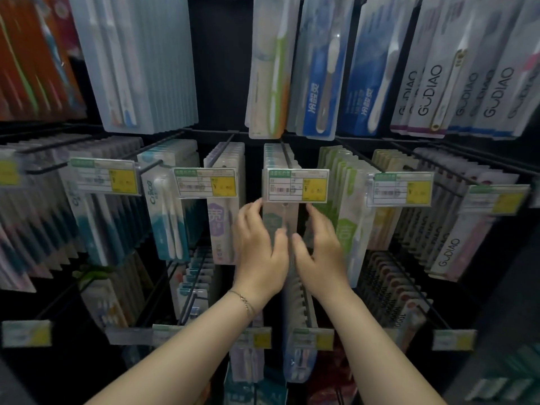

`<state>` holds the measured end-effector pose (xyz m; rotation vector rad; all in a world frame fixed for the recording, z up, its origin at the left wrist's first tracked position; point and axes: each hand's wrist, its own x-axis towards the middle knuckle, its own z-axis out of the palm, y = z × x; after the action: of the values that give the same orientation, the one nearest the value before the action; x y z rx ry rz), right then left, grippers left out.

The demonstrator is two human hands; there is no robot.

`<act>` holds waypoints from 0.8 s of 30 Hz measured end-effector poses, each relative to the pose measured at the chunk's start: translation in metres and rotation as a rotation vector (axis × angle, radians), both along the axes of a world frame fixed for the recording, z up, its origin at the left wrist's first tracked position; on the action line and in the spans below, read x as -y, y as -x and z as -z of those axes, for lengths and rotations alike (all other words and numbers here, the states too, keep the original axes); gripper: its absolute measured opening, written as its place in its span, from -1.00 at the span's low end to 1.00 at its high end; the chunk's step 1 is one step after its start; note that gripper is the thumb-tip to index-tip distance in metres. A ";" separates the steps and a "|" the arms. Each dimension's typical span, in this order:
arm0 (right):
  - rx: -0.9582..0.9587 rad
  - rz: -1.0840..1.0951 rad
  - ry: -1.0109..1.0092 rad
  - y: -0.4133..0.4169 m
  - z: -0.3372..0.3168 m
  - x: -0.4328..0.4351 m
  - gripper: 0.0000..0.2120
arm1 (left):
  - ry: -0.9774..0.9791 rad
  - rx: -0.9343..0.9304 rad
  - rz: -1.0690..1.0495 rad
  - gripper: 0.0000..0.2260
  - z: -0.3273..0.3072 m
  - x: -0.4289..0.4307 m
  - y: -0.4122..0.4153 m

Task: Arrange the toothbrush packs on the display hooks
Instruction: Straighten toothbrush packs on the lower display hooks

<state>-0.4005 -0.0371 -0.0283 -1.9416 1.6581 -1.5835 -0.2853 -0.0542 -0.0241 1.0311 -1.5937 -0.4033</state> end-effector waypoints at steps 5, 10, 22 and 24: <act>0.040 0.230 0.405 0.041 0.014 -0.027 -0.76 | 0.094 0.053 0.151 -0.78 0.003 -0.029 0.013; 0.185 0.328 0.319 0.092 0.029 -0.027 -0.76 | -0.268 -0.032 0.361 -0.65 0.009 -0.029 0.048; 0.721 -0.104 -0.408 0.146 0.044 0.056 -0.50 | -0.806 -0.846 0.389 -0.56 0.033 0.053 0.125; 0.824 -0.167 -0.475 0.147 0.045 0.077 -0.39 | -0.825 -0.894 0.355 -0.58 0.030 0.061 0.131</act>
<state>-0.5471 -0.1145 -0.0728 -0.9596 1.2966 -1.4470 -0.4159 -0.1151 -0.0544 0.9195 -0.7526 -1.6065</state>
